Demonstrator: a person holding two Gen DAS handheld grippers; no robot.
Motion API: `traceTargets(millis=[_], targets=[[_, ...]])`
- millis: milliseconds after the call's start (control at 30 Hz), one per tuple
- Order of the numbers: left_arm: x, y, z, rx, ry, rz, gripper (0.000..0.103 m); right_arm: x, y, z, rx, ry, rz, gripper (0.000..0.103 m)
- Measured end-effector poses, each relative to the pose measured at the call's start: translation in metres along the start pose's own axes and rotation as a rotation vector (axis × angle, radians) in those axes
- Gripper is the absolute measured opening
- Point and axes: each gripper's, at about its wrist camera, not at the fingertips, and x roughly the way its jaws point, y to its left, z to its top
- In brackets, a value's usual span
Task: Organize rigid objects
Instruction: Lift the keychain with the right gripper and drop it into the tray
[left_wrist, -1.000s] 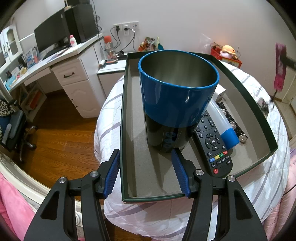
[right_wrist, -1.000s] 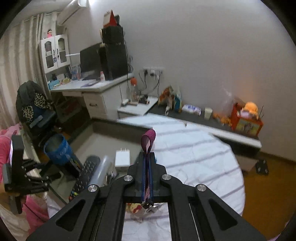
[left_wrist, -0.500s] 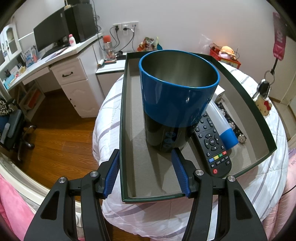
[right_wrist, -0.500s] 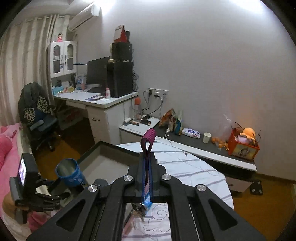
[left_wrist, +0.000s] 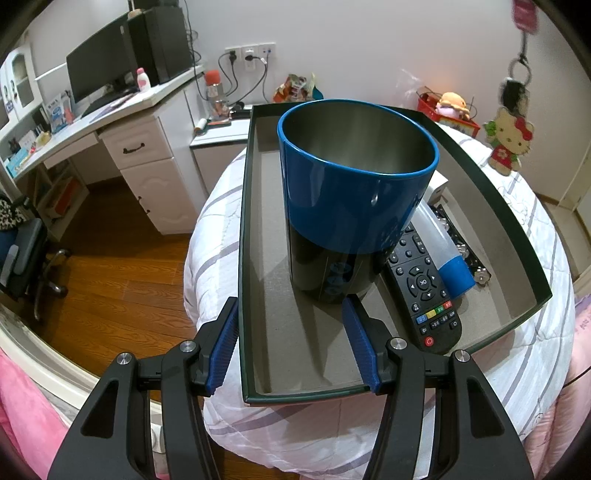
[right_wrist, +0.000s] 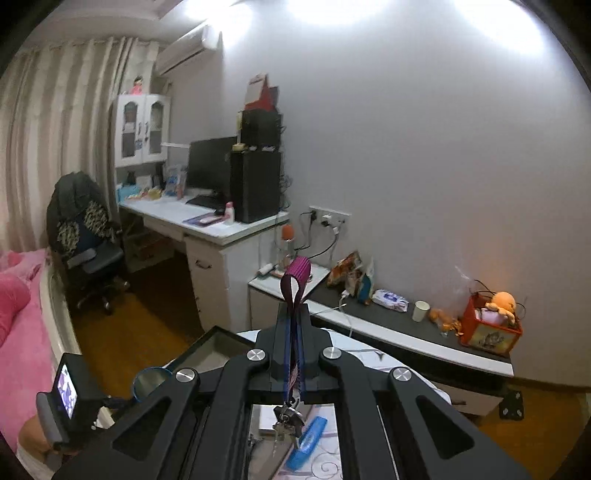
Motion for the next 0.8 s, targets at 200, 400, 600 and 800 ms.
traceTargets(millis=[200,400,600,800], targets=[[0.000,0.001,0.000,0.001,0.000,0.000,0.057,0.036,0.016,-0.003,-0.014,0.056,0.047,0.002],[0.000,0.000,0.001,0.000,-0.001,-0.002,0.057,0.073,0.033,-0.014,-0.024,0.116,0.105,0.002],[0.000,-0.001,0.002,0.004,-0.002,-0.001,0.057,0.106,0.042,-0.030,-0.011,0.201,0.156,0.002],[0.000,-0.002,0.001,0.004,-0.002,-0.002,0.057,0.135,0.046,-0.048,0.019,0.292,0.205,0.002]])
